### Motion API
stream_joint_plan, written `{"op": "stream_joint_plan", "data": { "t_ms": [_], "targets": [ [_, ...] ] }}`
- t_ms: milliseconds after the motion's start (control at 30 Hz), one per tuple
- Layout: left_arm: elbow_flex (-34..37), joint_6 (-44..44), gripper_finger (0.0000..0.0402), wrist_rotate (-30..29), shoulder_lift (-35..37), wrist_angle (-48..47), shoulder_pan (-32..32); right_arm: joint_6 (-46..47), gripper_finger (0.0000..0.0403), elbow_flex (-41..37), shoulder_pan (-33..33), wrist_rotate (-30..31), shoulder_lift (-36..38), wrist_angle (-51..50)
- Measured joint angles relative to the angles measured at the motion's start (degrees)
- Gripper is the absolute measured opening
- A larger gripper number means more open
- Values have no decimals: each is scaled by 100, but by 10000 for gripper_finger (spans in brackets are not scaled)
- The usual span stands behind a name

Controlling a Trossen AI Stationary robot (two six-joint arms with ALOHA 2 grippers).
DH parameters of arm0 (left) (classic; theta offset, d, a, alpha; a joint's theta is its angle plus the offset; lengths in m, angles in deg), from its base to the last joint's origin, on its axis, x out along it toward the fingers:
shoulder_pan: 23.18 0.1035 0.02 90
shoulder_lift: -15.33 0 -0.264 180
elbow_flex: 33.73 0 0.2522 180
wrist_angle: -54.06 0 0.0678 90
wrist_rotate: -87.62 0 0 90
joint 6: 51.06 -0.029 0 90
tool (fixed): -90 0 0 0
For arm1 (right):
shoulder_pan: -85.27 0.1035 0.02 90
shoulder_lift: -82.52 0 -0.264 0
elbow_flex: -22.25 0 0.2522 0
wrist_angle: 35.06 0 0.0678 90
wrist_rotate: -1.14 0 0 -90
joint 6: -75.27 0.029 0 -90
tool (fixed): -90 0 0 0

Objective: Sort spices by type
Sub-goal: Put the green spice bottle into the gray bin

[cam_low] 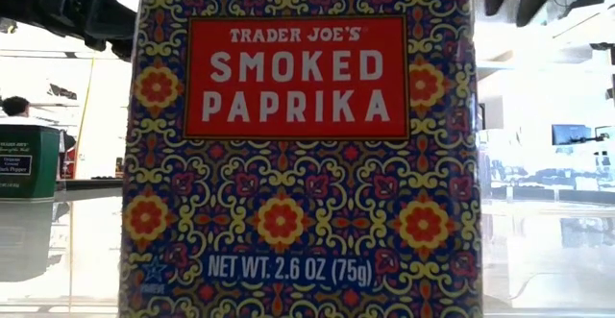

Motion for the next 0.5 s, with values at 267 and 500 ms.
{"op": "stream_joint_plan", "data": {
  "t_ms": [267, 500],
  "targets": [
    [1, -343, 316, 0, 2, -29, 0, 446, 192, 0, 470, -162, -500, 166],
    [1, -166, 316, 2, 2, -455, 2, 921, 242, 2, 607, -414, -657, 198]
  ]
}}
